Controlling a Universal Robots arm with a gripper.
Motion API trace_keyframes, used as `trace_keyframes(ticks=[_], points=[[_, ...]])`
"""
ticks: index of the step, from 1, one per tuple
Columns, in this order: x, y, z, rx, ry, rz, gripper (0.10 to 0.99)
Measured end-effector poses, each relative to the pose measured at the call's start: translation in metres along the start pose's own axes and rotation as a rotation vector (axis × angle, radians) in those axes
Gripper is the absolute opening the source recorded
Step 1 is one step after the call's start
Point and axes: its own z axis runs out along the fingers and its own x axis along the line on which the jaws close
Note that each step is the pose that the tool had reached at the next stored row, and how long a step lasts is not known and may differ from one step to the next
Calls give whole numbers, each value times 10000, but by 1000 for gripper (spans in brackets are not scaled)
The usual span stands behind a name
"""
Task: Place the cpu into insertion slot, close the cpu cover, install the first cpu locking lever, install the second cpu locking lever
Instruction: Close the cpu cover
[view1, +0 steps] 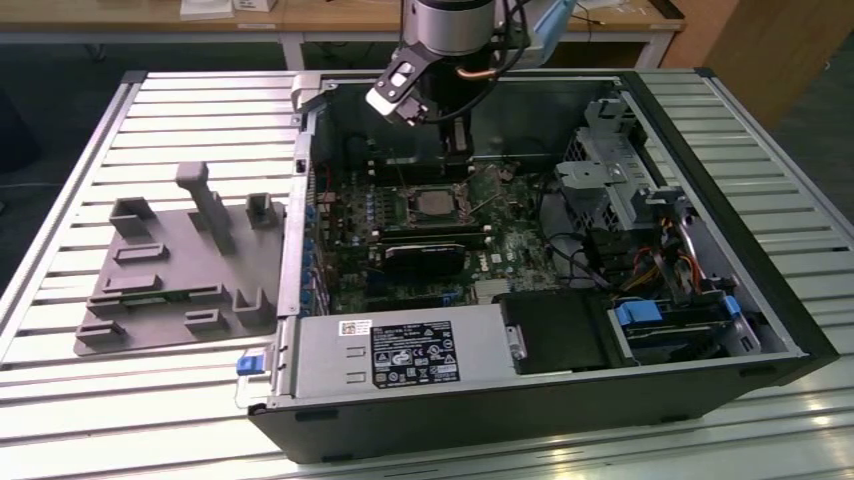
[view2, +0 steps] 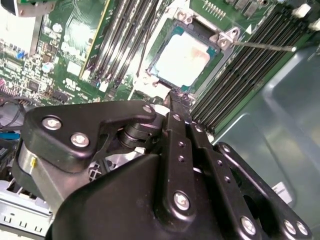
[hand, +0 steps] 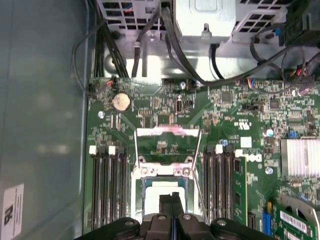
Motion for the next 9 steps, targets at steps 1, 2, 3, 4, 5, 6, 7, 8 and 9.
trace_keyframes(ticks=[1,2,3,4,5,6,7,8,9], points=[[0,20,2,-1,0,0,102],[1,42,4,0,0,1,102],[1,61,6,-1,0,2,102],[1,85,8,-1,0,1,102],[1,108,10,-1,0,0,102],[2,135,12,0,1,0,102],[3,165,15,1,1,2,102],[3,195,17,1,1,1,102],[3,225,20,2,1,0,102]])
